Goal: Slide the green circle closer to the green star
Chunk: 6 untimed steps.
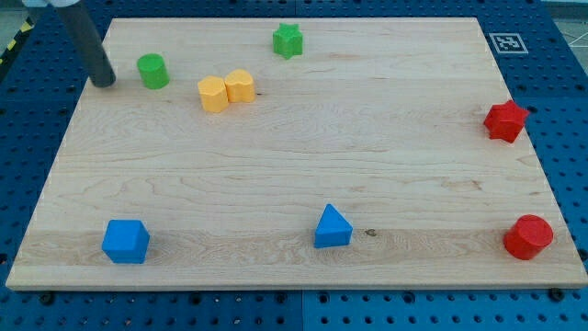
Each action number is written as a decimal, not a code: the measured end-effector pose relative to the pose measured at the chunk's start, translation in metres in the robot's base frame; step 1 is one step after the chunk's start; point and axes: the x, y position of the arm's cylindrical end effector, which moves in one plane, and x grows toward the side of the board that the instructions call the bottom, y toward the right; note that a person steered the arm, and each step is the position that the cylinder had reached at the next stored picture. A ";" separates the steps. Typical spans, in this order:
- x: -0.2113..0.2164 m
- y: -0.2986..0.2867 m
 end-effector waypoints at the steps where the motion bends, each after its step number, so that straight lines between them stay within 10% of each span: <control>1: 0.018 0.026; 3: -0.051 0.088; 6: -0.080 0.021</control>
